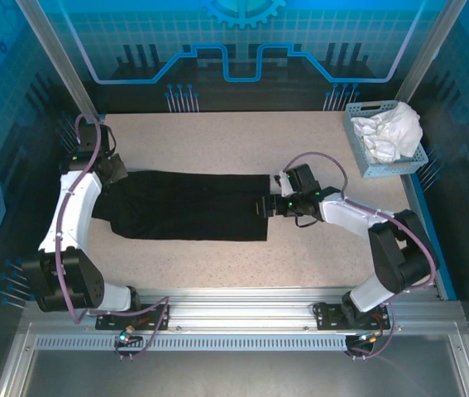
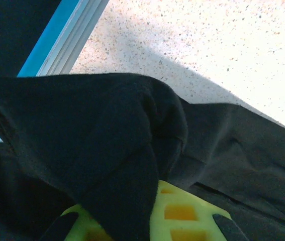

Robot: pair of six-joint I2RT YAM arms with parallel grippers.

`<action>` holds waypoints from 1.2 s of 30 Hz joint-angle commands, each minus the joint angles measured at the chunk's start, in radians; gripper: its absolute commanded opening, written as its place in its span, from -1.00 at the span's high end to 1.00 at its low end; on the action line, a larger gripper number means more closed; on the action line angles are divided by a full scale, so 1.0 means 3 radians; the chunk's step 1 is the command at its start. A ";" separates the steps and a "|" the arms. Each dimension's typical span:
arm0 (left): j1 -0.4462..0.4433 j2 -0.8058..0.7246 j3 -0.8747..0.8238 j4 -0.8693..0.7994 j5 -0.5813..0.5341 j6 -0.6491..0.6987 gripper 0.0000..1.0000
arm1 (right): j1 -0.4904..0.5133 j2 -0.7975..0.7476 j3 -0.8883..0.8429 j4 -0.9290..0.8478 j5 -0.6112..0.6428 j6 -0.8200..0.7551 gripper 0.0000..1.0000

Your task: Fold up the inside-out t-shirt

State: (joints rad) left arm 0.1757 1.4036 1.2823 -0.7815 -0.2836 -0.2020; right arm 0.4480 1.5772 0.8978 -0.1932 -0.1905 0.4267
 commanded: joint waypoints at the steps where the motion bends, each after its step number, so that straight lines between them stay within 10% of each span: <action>1: 0.0008 0.0110 0.0093 0.0000 0.0033 0.0068 1.00 | 0.0115 0.0166 0.0266 0.0049 -0.0137 0.0020 -0.62; 18: -0.0104 0.0031 0.0090 -0.0048 0.0647 -0.0203 1.00 | 0.0163 0.1286 0.0999 -0.0025 -0.0342 0.0086 -0.34; 36: -0.1472 0.0242 -0.0250 0.0820 0.1466 -0.1648 0.95 | -0.0066 0.0705 0.0815 0.0044 -0.0865 0.0037 -0.55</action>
State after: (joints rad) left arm -0.2253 1.4467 1.2476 -0.6765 0.0738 -0.5495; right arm 0.4637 1.8854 1.1694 -0.1928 -0.3820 0.4301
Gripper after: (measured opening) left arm 0.084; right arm 0.773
